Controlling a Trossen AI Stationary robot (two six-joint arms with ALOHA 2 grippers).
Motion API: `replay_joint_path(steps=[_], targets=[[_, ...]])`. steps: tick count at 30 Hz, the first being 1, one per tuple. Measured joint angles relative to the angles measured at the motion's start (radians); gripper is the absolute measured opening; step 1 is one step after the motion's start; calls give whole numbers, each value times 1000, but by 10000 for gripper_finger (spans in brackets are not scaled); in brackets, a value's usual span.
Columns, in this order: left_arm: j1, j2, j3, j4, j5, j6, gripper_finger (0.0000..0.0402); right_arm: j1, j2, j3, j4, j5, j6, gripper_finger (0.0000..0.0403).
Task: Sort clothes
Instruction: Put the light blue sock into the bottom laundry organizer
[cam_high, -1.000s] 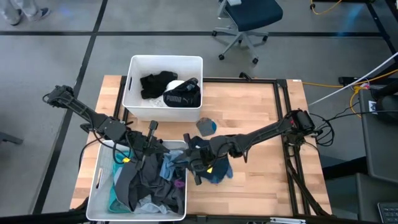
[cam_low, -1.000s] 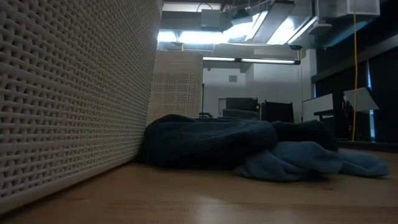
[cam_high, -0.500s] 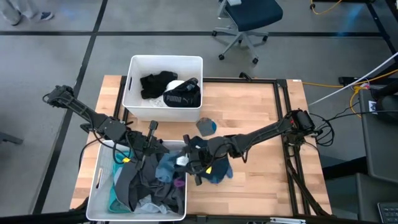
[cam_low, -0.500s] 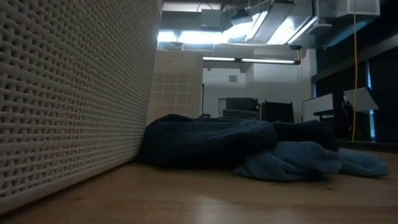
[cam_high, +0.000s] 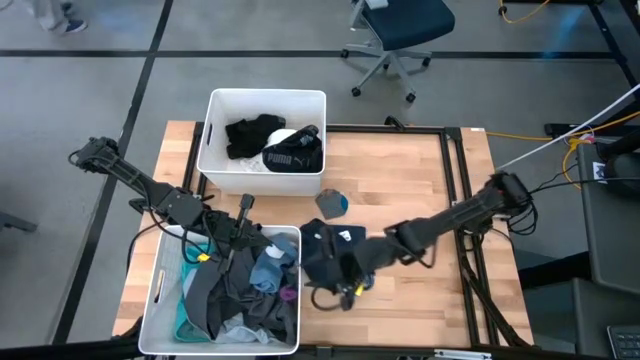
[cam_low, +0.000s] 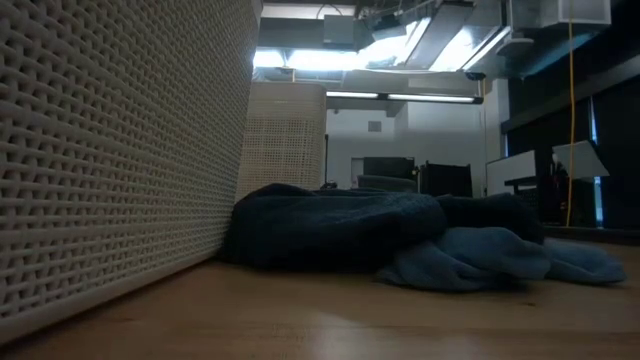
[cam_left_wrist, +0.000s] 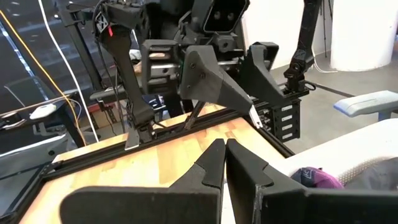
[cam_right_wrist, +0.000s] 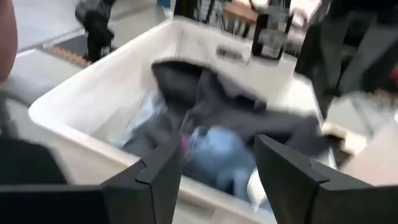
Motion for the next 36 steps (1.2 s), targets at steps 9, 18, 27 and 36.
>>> replay_joint_path(steps=[9, 18, 27, 36], targets=[[0, 0, 0, 5, 0, 0, 5, 128, -67, -6, -494, 95, 362, 202], [0, 0, 0, 10, 0, 0, 5, 176, -57, -194, -479, 97, 542, 202], [0, 0, 0, 8, 0, 2, 5, 177, -28, -402, -233, 53, 491, 202], [1, 0, 0, 10, 0, 3, 5, 177, 107, -427, -135, 46, 405, 202]])
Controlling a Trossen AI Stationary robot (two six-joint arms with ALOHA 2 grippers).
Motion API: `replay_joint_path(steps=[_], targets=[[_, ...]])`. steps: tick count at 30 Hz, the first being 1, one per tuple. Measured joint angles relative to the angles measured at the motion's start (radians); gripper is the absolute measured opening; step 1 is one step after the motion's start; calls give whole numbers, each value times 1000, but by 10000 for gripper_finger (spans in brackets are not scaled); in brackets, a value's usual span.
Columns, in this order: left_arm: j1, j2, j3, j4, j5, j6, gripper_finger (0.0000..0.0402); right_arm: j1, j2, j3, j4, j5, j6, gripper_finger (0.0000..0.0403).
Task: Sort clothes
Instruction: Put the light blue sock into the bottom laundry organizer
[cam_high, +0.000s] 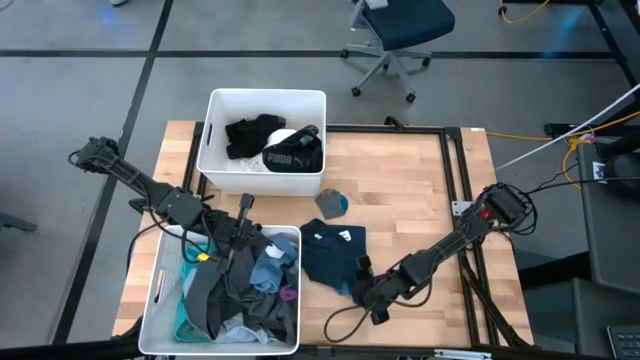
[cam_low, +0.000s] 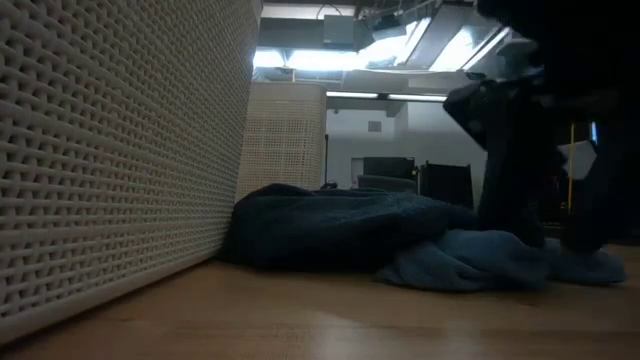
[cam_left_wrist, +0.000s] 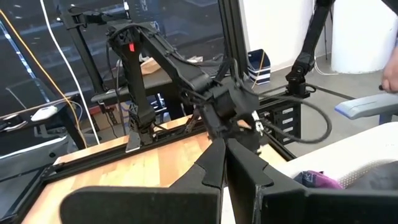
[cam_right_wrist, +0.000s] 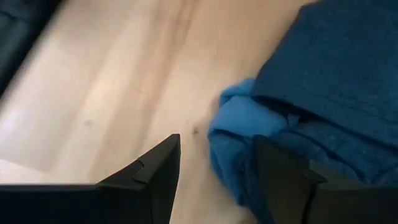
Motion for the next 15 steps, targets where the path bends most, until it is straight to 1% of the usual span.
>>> replay_joint_path(steps=[3, 10, 15], targets=[[0, 0, 0, -2, 0, 0, 5, -1, 32, 0, 11, 50, -27, 202], [0, 0, 0, -2, 0, 0, 5, -2, 47, 1, -32, 238, -57, 202], [0, 0, 0, -2, 0, 0, 5, -22, 56, 1, -68, 257, -53, 202]])
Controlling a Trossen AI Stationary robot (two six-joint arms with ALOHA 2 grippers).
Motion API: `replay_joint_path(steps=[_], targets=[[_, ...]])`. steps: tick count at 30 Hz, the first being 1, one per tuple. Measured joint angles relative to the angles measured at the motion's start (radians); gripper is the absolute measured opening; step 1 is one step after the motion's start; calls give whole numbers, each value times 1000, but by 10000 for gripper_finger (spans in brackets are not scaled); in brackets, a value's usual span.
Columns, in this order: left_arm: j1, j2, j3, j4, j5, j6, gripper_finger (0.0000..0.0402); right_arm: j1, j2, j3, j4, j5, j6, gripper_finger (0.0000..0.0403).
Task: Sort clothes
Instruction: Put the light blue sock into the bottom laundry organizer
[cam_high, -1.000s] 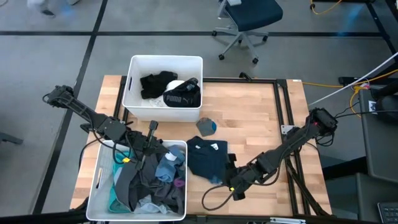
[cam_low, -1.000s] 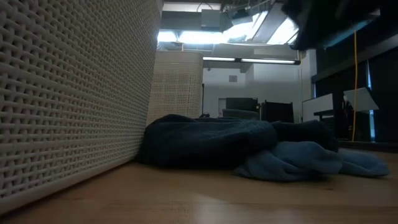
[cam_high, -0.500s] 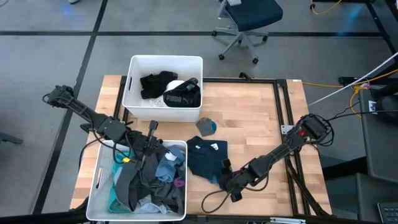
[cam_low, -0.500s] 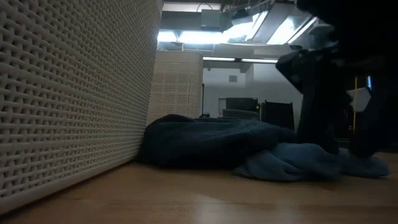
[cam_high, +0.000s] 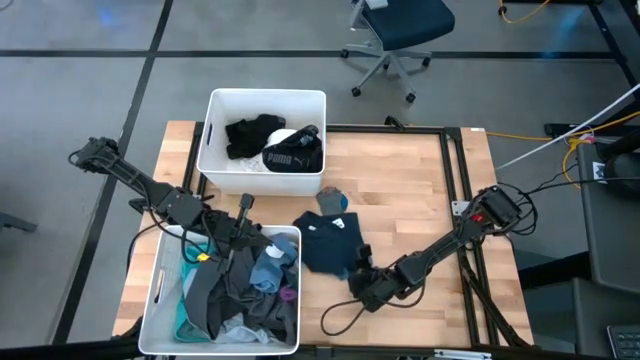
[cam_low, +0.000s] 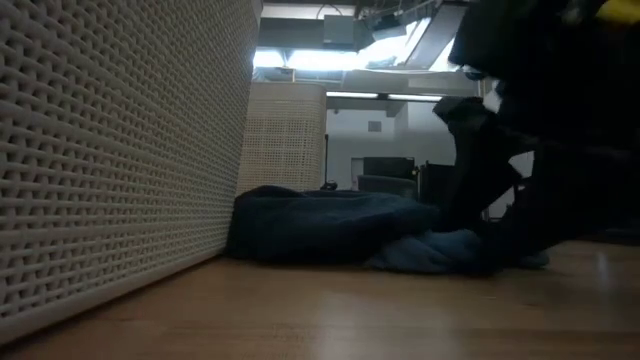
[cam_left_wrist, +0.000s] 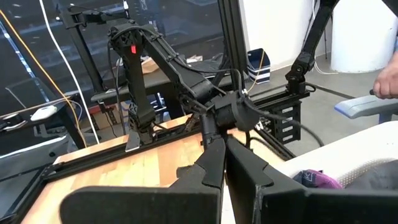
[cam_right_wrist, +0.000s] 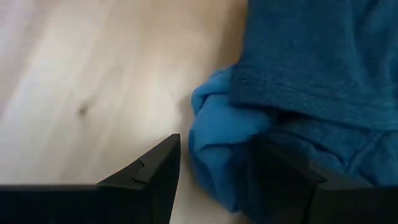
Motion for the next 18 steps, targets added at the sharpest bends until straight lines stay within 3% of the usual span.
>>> replay_joint_path(steps=[6, 9, 15, 18], targets=[[0, 0, 0, 0, 0, 0, 5, -23, 47, 4, 11, 8, 5, 188], [0, 0, 0, 0, 0, 0, 5, -22, 58, 5, 11, 10, 1, 147], [0, 0, 0, 0, 0, 0, 5, -23, 41, 4, -3, 16, -2, 22], [0, 0, 0, 0, 0, 0, 5, -25, 13, 16, -59, 9, 1, 16]])
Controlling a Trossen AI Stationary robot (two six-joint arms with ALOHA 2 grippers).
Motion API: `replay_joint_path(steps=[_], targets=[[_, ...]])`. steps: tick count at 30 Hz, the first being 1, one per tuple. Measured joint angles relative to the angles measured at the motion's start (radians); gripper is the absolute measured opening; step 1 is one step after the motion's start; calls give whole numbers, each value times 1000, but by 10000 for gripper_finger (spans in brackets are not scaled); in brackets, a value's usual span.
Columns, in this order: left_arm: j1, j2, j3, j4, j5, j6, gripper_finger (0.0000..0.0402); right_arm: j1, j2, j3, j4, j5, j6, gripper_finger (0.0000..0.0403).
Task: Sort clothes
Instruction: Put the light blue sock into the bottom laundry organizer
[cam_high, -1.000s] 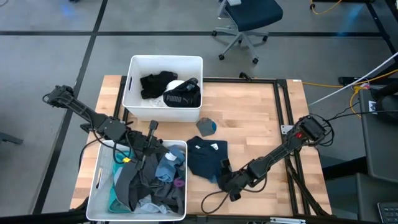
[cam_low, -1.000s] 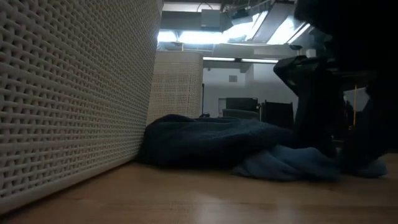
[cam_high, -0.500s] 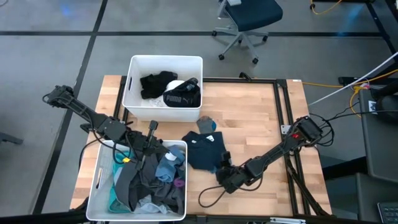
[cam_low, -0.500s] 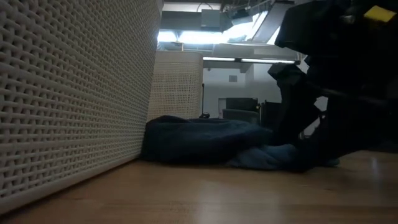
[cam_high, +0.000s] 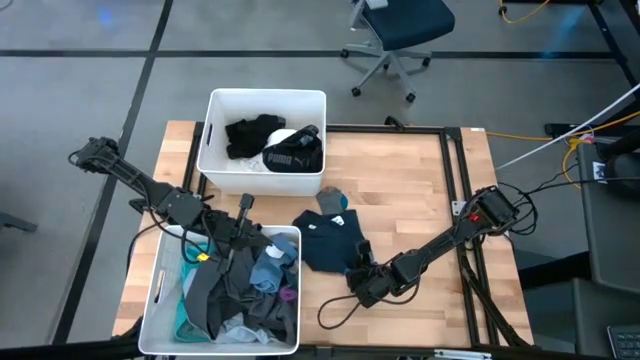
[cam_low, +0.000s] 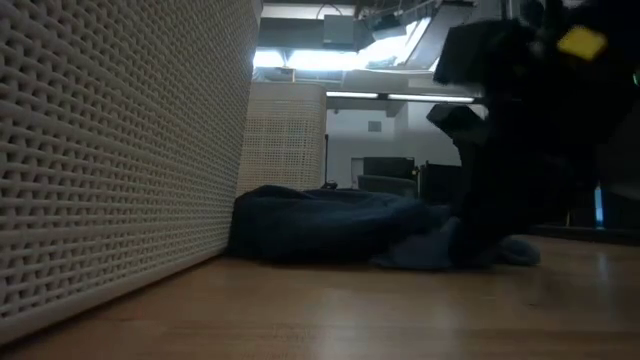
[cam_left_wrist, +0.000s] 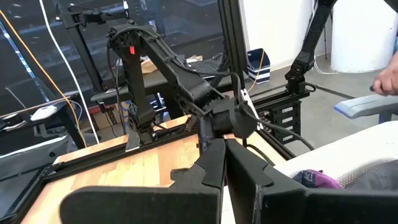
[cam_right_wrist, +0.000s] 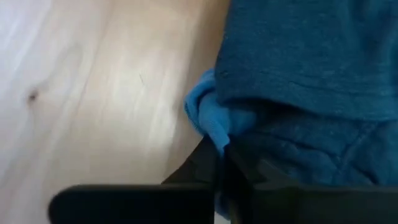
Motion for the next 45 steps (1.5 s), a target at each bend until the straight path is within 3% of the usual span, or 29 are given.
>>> replay_joint_path(steps=[4, 10, 26, 30, 35, 38, 42, 45], targets=[[0, 0, 0, 0, 0, 0, 5, 0, -67, 49, -109, -7, 31, 29], [-1, 0, 0, 0, 0, 0, 5, 1, -178, 144, -278, -13, 83, 6], [0, 0, 0, -4, 0, 0, 5, 1, -299, 361, -434, 5, 127, 12], [0, 0, 0, -4, 0, 0, 5, 2, -299, 405, -602, 116, 225, 10], [0, 0, 0, -4, 0, 0, 5, 1, -299, 437, -897, 325, 448, 6], [0, 0, 0, -4, 0, 0, 5, 1, -300, 441, -1089, 387, 609, 8], [0, 0, 0, -4, 0, 0, 5, 1, -300, 434, -1211, 333, 743, 8], [0, 0, 0, -4, 0, 0, 5, 2, -299, 411, -1140, 179, 730, 9]])
